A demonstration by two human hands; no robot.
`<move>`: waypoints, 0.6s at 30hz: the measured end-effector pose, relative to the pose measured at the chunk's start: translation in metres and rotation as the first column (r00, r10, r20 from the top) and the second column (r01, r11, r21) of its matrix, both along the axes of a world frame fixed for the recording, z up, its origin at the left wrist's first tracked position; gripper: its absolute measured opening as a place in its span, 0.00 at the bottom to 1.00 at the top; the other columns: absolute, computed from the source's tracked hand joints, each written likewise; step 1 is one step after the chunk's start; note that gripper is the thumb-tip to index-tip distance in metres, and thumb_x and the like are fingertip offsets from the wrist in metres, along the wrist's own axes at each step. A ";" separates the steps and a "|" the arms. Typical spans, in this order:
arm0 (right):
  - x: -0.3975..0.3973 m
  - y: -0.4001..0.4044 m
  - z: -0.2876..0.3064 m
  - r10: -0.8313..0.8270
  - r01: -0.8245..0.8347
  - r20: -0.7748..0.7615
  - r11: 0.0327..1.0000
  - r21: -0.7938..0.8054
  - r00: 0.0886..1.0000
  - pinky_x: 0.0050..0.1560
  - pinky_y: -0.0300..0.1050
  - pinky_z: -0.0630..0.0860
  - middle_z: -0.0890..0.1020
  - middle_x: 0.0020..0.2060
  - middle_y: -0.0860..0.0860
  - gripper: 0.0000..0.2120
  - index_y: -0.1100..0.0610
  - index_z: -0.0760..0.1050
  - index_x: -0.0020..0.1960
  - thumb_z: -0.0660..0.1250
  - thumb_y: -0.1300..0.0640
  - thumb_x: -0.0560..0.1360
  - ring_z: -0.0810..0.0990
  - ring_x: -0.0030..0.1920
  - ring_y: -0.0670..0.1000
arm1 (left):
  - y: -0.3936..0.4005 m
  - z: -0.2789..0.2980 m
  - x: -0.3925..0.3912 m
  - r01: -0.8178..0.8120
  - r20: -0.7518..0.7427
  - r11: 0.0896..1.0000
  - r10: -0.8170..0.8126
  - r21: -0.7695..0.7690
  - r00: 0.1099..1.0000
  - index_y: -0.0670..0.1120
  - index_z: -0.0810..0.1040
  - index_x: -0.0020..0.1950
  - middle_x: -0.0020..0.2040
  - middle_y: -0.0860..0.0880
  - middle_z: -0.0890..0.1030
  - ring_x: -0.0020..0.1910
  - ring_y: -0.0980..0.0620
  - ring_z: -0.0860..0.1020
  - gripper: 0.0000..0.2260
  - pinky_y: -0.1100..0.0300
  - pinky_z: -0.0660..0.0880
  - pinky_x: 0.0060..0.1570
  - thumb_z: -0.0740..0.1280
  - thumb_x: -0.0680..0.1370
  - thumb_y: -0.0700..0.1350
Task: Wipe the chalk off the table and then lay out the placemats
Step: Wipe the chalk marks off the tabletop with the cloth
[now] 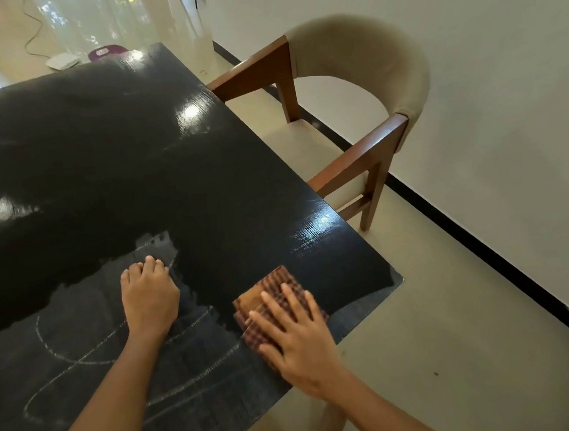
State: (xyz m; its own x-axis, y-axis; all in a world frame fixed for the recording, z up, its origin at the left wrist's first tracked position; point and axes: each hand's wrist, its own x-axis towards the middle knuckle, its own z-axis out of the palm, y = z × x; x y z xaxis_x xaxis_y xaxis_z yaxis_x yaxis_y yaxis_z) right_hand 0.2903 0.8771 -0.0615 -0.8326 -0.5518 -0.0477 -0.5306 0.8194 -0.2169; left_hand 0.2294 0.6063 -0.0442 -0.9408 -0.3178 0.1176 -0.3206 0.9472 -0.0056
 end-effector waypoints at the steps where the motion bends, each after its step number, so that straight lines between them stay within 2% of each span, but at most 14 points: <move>1: 0.008 0.002 0.000 0.035 -0.035 0.004 0.999 0.005 0.999 0.74 0.62 0.45 0.54 0.78 0.44 0.24 0.39 0.54 0.77 0.47 0.37 0.82 0.46 0.78 0.55 | 0.002 -0.001 -0.002 0.006 0.000 1.000 -0.006 -0.005 1.000 0.33 0.80 0.53 0.53 0.35 0.80 0.51 0.36 0.77 0.11 0.41 0.73 0.55 0.60 0.78 0.37; 6: 0.018 0.025 -0.002 0.184 -0.183 -0.017 0.983 0.032 0.983 0.74 0.62 0.42 0.53 0.78 0.43 0.25 0.38 0.53 0.77 0.46 0.37 0.81 0.44 0.79 0.54 | 0.005 -0.002 0.001 -0.012 -0.033 1.000 0.011 -0.019 0.999 0.33 0.80 0.52 0.52 0.35 0.80 0.51 0.35 0.76 0.11 0.39 0.70 0.58 0.60 0.78 0.38; 9: 0.006 0.048 -0.003 0.175 -0.173 -0.066 0.984 0.040 0.982 0.74 0.66 0.45 0.55 0.78 0.44 0.25 0.38 0.55 0.76 0.51 0.37 0.80 0.46 0.79 0.55 | 0.004 -0.003 0.002 -0.002 -0.082 1.000 0.000 -0.029 0.997 0.33 0.80 0.53 0.54 0.34 0.80 0.52 0.34 0.76 0.10 0.37 0.66 0.62 0.62 0.77 0.36; 13: -0.024 0.095 -0.003 0.007 -0.005 -0.088 1.000 0.018 0.996 0.71 0.68 0.54 0.60 0.77 0.45 0.26 0.39 0.62 0.75 0.57 0.38 0.77 0.53 0.78 0.57 | 0.000 -0.007 0.003 0.016 -0.097 0.998 -0.021 -0.054 0.995 0.32 0.79 0.54 0.55 0.34 0.80 0.53 0.33 0.76 0.10 0.37 0.63 0.63 0.63 0.77 0.35; 16: -0.050 0.138 -0.003 -0.216 0.221 -0.076 0.973 0.068 0.973 0.71 0.68 0.56 0.61 0.76 0.47 0.26 0.41 0.62 0.75 0.50 0.38 0.79 0.52 0.78 0.57 | 0.001 -0.007 0.003 0.019 -0.111 0.999 -0.022 -0.032 0.994 0.32 0.79 0.55 0.56 0.34 0.80 0.55 0.33 0.76 0.10 0.37 0.63 0.63 0.64 0.76 0.34; 18: -0.060 0.150 -0.002 -0.366 0.368 -0.040 0.927 0.076 0.930 0.73 0.67 0.54 0.59 0.77 0.48 0.27 0.41 0.58 0.76 0.43 0.36 0.80 0.50 0.78 0.57 | -0.002 -0.008 0.004 0.007 -0.117 1.000 -0.007 -0.008 0.993 0.32 0.79 0.55 0.56 0.34 0.79 0.55 0.33 0.75 0.10 0.37 0.64 0.63 0.64 0.76 0.34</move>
State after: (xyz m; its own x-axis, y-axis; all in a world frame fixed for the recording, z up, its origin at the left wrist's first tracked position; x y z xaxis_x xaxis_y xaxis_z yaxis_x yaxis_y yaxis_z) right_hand 0.2305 1.0276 -0.0636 -0.9777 -0.2023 -0.0567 -0.1935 0.9721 -0.1324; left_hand 0.2338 0.6046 -0.0519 -0.9228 -0.3099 0.2290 -0.3128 0.9495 0.0242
